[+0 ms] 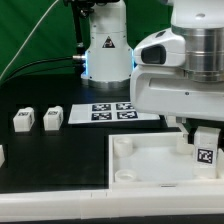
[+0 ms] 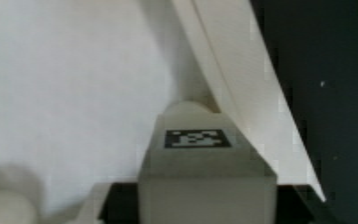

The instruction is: Assemble one leg

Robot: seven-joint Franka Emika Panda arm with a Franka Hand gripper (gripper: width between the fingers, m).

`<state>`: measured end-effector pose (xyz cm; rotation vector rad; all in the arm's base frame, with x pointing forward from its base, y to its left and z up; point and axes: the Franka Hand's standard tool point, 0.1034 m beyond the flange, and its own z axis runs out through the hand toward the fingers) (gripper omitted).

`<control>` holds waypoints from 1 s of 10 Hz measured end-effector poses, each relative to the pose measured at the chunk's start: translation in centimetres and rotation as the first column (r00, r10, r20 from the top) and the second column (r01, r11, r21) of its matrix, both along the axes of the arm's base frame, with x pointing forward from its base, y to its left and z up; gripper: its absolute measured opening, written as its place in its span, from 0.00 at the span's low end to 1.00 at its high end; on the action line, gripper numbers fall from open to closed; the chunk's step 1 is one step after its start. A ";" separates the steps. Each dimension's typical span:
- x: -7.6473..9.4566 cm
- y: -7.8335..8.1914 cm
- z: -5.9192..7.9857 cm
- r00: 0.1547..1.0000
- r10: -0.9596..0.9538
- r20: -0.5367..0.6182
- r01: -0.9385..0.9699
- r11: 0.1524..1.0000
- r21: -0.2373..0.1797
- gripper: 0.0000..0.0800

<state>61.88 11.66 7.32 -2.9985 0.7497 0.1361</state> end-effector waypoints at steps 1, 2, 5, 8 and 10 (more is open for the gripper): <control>0.0 0.1 0.0 0.995 -0.103 -0.001 0.102 0.995 -0.008 0.37; 0.1 0.1 0.0 0.975 -0.221 -0.006 0.220 0.975 -0.016 0.37; 0.2 0.2 0.1 0.863 -0.504 -0.014 0.503 0.863 -0.040 0.37; 0.3 0.3 0.2 0.653 -0.757 -0.006 0.755 0.652 -0.068 0.37; 0.4 0.2 0.3 0.448 -0.894 0.003 0.892 0.447 -0.072 0.37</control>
Offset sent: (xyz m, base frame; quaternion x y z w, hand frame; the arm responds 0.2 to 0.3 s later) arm -0.0026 0.0032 0.0024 -0.0020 0.0049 0.2826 0.9592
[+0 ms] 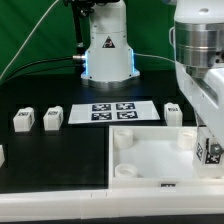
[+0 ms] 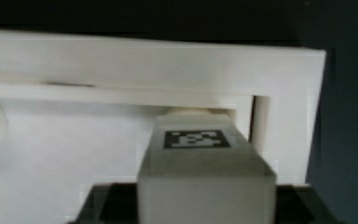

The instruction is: Assemble one leg

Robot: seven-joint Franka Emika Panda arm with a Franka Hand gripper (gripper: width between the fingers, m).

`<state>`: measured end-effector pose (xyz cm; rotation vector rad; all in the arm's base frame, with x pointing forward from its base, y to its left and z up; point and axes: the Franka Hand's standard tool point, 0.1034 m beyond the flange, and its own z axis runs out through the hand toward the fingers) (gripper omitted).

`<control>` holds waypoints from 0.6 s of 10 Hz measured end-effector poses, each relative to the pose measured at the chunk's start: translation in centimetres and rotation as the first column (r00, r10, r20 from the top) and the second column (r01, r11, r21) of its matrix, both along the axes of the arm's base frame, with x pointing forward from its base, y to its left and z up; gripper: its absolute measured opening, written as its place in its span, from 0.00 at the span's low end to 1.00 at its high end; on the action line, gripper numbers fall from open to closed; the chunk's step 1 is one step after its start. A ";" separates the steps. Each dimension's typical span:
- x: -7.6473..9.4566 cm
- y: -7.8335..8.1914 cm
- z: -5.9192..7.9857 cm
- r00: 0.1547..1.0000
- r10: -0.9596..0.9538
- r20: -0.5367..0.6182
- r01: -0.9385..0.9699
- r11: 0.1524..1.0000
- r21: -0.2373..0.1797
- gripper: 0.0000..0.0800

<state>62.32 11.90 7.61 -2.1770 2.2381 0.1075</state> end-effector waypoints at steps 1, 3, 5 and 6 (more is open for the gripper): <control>0.1 0.0 0.0 0.995 -0.104 -0.001 0.104 0.995 -0.009 0.37; 0.1 0.0 0.1 0.969 -0.248 -0.002 0.248 0.969 -0.017 0.37; 0.2 0.1 0.2 0.960 -0.281 0.001 0.281 0.960 -0.014 0.37; 0.2 0.0 0.2 0.958 -0.286 0.004 0.286 0.958 -0.015 0.37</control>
Offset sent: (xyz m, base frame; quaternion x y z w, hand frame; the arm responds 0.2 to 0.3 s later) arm -0.0035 0.0011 -0.0018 -0.0005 0.0087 0.2945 0.9556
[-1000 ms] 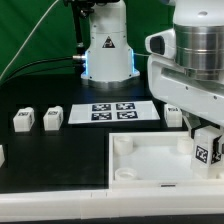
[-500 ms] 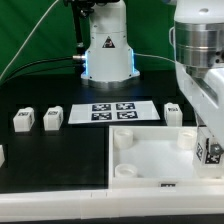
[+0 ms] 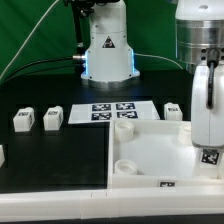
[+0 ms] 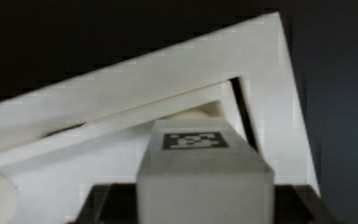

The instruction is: Assemble one leg

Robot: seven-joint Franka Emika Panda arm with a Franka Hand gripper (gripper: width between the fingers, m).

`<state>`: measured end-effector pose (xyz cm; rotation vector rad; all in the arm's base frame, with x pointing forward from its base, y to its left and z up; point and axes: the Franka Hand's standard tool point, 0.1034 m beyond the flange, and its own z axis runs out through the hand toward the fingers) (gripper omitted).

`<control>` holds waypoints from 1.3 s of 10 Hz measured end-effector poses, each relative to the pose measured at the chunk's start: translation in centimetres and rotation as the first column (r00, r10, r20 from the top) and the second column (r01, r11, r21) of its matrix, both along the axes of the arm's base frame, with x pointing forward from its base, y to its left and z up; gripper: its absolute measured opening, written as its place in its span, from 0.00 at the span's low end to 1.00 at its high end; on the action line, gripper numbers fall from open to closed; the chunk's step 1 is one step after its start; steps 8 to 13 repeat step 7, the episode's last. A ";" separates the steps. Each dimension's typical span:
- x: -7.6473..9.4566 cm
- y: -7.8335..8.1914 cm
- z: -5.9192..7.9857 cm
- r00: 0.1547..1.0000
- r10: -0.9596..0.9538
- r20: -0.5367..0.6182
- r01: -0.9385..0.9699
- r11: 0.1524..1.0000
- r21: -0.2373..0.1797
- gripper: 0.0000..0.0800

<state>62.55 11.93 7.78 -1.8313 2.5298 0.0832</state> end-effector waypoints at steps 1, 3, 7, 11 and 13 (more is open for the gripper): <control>0.0 0.0 0.0 1.000 0.004 0.001 -0.004 1.000 -0.004 0.37; 0.0 0.0 -0.1 0.999 0.049 0.003 -0.049 0.999 -0.006 0.47; -0.1 0.1 -0.1 0.998 0.055 0.003 -0.055 0.998 -0.006 0.80; -0.1 0.1 -0.1 0.998 0.055 0.003 -0.055 0.998 -0.006 0.80; -0.1 0.1 -0.1 0.998 0.055 0.003 -0.055 0.998 -0.006 0.80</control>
Offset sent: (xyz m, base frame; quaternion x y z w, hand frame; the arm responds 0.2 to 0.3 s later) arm 0.0000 0.0000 0.0000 0.0000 0.0000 0.0000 1.0000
